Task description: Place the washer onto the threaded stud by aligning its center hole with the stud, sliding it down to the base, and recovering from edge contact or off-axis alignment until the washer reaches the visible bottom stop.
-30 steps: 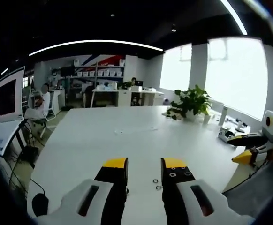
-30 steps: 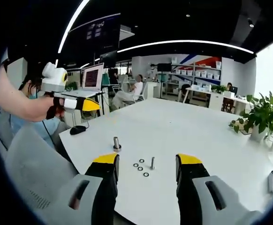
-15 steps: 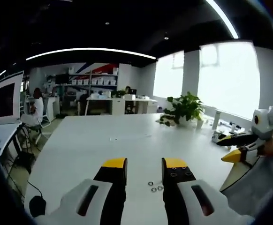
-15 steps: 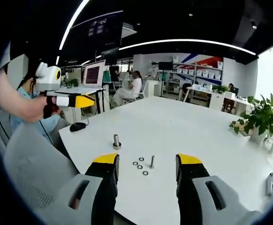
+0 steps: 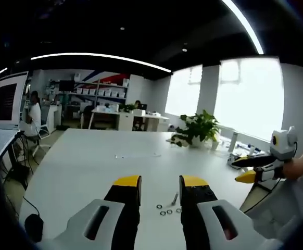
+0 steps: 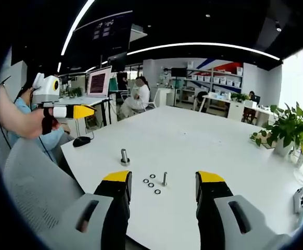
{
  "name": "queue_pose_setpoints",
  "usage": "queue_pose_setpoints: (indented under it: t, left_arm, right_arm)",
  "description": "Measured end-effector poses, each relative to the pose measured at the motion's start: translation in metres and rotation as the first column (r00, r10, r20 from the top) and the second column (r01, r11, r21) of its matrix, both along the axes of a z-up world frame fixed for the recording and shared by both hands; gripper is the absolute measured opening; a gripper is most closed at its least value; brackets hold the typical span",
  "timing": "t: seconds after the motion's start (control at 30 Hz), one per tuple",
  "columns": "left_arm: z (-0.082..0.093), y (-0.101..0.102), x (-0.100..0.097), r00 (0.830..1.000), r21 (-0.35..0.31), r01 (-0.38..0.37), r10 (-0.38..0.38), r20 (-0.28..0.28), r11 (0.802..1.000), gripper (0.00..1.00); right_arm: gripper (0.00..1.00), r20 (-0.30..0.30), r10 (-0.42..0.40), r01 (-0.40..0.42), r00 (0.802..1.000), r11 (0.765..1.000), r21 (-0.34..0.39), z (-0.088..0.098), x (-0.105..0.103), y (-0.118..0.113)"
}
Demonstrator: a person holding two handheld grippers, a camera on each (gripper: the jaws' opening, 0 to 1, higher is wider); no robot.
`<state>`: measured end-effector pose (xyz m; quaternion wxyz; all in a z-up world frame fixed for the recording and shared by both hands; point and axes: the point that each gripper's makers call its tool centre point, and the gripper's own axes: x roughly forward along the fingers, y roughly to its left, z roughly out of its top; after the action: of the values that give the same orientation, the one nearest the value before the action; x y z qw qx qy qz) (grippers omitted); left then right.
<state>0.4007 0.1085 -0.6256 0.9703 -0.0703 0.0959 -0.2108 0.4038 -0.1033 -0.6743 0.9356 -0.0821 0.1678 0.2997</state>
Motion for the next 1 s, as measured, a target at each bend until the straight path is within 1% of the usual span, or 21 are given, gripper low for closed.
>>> queue_pose_setpoints:
  t: [0.03, 0.1, 0.17, 0.27, 0.33, 0.37, 0.4, 0.5, 0.53, 0.57, 0.63, 0.67, 0.7, 0.73, 0.77, 0.8, 0.9, 1.0]
  left_arm:
    - [-0.002, 0.001, 0.001, 1.000, -0.010, 0.008, -0.008, -0.003, 1.000, 0.28]
    - [0.000, -0.004, -0.003, 0.999, -0.026, 0.037, -0.038, -0.014, 0.999, 0.29]
    - [0.001, -0.005, -0.007, 0.999, -0.013, 0.051, -0.051, 0.000, 0.999, 0.29]
    - [-0.001, -0.007, -0.015, 0.997, -0.003, 0.078, -0.078, -0.001, 0.997, 0.29]
    - [-0.004, -0.003, -0.018, 0.997, -0.003, 0.075, -0.075, -0.018, 0.997, 0.29]
    - [-0.004, -0.002, -0.019, 0.997, -0.018, 0.073, -0.073, -0.023, 0.997, 0.29]
    - [-0.002, 0.001, -0.022, 0.998, -0.032, 0.065, -0.066, -0.017, 0.997, 0.29]
    - [-0.006, 0.003, -0.028, 0.997, -0.030, 0.074, -0.075, -0.029, 0.997, 0.29]
    - [-0.006, 0.006, -0.031, 0.997, -0.029, 0.069, -0.070, -0.024, 0.997, 0.29]
    - [-0.005, 0.008, -0.031, 0.998, -0.040, 0.066, -0.067, -0.019, 0.997, 0.29]
    - [-0.004, 0.009, -0.034, 0.997, -0.051, 0.067, -0.069, -0.028, 0.996, 0.29]
    - [-0.003, 0.009, -0.036, 0.997, -0.043, 0.067, -0.068, -0.019, 0.997, 0.29]
    - [-0.001, 0.009, -0.037, 0.998, -0.028, 0.064, -0.064, 0.005, 0.998, 0.29]
    - [-0.001, 0.007, -0.038, 0.998, -0.025, 0.067, -0.067, 0.013, 0.997, 0.29]
    - [-0.001, 0.005, -0.038, 0.997, -0.026, 0.072, -0.071, 0.011, 0.997, 0.29]
    - [0.001, -0.001, -0.039, 0.997, -0.014, 0.080, -0.080, 0.015, 0.997, 0.30]
    - [0.005, -0.006, -0.043, 0.996, 0.033, 0.073, -0.074, 0.040, 0.997, 0.32]
    - [-0.002, -0.001, -0.041, 0.996, 0.042, 0.077, -0.078, 0.032, 0.996, 0.32]
  right_arm:
    - [0.52, 0.002, -0.006, 0.006, 1.000, 1.000, -0.007, 0.000, 0.001, -0.001]
    - [0.52, 0.003, -0.011, 0.011, 1.000, 1.000, -0.017, -0.001, 0.001, -0.002]
    - [0.53, -0.003, -0.017, 0.017, 1.000, 1.000, -0.024, -0.003, 0.002, -0.003]
    - [0.53, -0.001, -0.031, 0.031, 1.000, 0.999, -0.036, -0.004, 0.003, -0.005]
    - [0.53, -0.003, -0.038, 0.038, 0.999, 0.999, -0.037, -0.004, 0.003, -0.006]
    - [0.53, 0.003, -0.038, 0.038, 0.999, 0.998, -0.043, -0.004, 0.003, -0.006]
    - [0.53, 0.010, -0.039, 0.040, 0.999, 0.998, -0.052, -0.003, 0.004, -0.006]
    - [0.53, 0.013, -0.046, 0.046, 0.999, 0.997, -0.056, -0.002, 0.004, -0.007]
    - [0.53, 0.019, -0.047, 0.048, 0.999, 0.997, -0.059, -0.002, 0.004, -0.007]
    - [0.53, 0.020, -0.048, 0.049, 0.999, 0.997, -0.060, -0.002, 0.004, -0.007]
    - [0.53, 0.020, -0.048, 0.049, 0.999, 0.997, -0.061, -0.002, 0.004, -0.007]
    - [0.53, 0.023, -0.047, 0.048, 0.999, 0.997, -0.063, -0.001, 0.004, -0.007]
    - [0.53, 0.027, -0.048, 0.050, 0.998, 0.997, -0.064, 0.000, 0.004, -0.007]
    - [0.53, 0.031, -0.051, 0.052, 0.998, 0.997, -0.053, 0.001, 0.004, -0.006]
    - [0.54, 0.033, -0.053, 0.055, 0.998, 0.997, -0.047, 0.002, 0.004, -0.007]
    - [0.54, 0.046, -0.055, 0.057, 0.997, 0.997, -0.048, 0.004, 0.004, -0.008]
    - [0.54, 0.048, -0.072, 0.074, 0.996, 0.996, -0.043, 0.005, 0.005, -0.011]
    - [0.54, 0.037, -0.094, 0.095, 0.995, 0.995, -0.041, 0.002, 0.007, -0.017]
